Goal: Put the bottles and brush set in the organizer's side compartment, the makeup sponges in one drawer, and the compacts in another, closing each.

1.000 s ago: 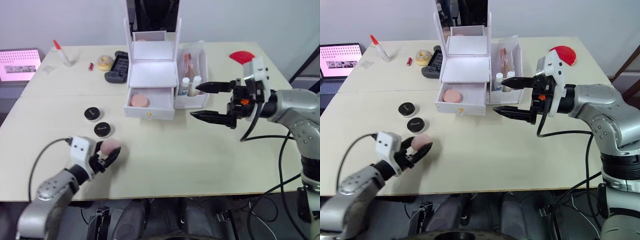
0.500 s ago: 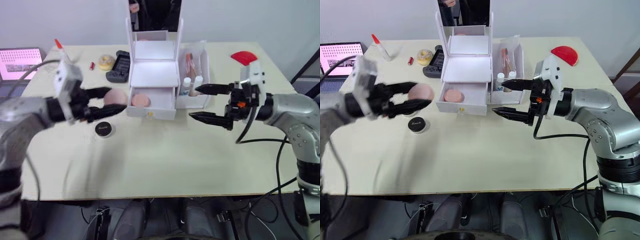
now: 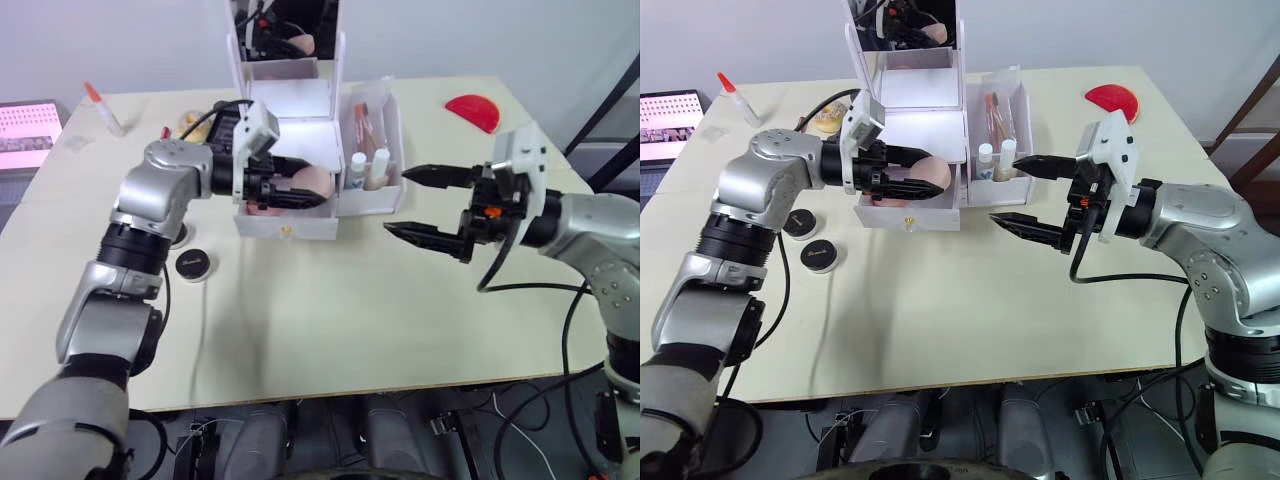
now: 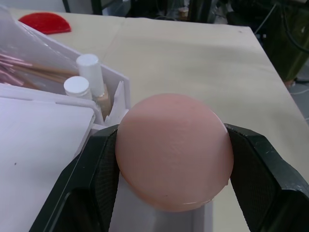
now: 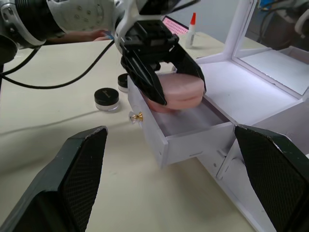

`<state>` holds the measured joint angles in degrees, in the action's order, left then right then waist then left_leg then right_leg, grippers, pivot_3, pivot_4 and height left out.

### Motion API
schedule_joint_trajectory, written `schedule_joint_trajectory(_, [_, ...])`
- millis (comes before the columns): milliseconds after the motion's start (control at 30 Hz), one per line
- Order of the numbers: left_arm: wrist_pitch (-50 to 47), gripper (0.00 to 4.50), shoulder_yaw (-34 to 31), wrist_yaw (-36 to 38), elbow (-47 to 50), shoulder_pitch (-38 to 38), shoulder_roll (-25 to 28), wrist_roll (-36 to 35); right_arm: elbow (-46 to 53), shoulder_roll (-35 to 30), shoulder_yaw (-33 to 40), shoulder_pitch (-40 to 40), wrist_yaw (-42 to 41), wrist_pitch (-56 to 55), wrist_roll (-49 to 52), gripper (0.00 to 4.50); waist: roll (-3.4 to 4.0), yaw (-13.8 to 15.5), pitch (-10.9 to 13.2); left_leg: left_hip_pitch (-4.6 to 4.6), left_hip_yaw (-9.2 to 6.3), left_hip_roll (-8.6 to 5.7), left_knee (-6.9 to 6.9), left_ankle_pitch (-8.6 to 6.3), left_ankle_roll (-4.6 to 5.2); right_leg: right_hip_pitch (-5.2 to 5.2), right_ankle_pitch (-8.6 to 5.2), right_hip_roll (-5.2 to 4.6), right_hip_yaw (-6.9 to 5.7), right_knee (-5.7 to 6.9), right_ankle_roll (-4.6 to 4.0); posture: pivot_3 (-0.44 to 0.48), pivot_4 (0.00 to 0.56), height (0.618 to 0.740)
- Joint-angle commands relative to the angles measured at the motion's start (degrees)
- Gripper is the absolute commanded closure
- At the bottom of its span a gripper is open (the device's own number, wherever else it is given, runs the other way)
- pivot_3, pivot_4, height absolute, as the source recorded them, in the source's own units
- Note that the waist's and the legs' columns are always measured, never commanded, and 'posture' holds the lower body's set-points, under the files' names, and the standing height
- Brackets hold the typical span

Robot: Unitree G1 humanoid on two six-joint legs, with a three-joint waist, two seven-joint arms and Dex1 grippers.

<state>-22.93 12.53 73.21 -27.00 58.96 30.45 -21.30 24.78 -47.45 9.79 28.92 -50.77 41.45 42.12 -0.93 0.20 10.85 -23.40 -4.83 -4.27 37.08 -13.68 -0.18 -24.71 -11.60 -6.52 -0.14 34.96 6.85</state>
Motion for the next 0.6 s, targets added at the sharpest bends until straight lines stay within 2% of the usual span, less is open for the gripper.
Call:
schedule_joint_trajectory(33, [3.29, 1.82, -0.87, 1.0, -2.94, 2.39, -0.96, 2.53, 2.66, -0.81, 2.17, 0.04, 1.13, 0.49, 1.55, 0.0, -0.01, 0.26, 0.0, 0.0, 0.0, 0.0, 0.01, 0.0, 0.0, 0.0, 0.0, 0.0, 0.0, 0.0, 0.0, 0.0, 0.15, 0.738])
schedule_joint_trajectory(467, [5.97, 1.82, -2.2, 3.02, -8.23, 4.29, -3.11, 6.03, 3.88, -1.51, 2.86, -0.67, 3.18, 1.37, 2.93, 0.0, -0.05, 0.46, 0.03, -0.02, 0.0, -0.01, 0.05, 0.0, 0.0, 0.0, 0.01, -0.01, 0.0, 0.03, 0.02, 0.0, 0.15, 0.738])
schedule_joint_trajectory(533, [6.05, 0.79, -2.28, 2.98, -8.63, 4.59, -3.3, 6.43, 3.89, -1.49, 2.81, -0.81, 3.35, 1.28, 2.82, 0.0, -0.05, 0.46, 0.03, -0.02, 0.0, -0.01, 0.05, 0.0, 0.0, 0.0, 0.01, -0.01, 0.0, 0.03, 0.02, 0.0, 0.15, 0.738])
schedule_joint_trajectory(600, [6.19, 0.02, -2.25, 3.04, -8.98, 4.81, -3.31, 6.93, 3.85, -1.44, 2.72, -0.79, 3.5, 1.24, 2.8, 0.0, -0.05, 0.4, 0.03, -0.02, 0.0, -0.01, 0.05, 0.0, 0.0, 0.0, 0.01, -0.01, -0.01, 0.04, 0.02, 0.0, 0.15, 0.738])
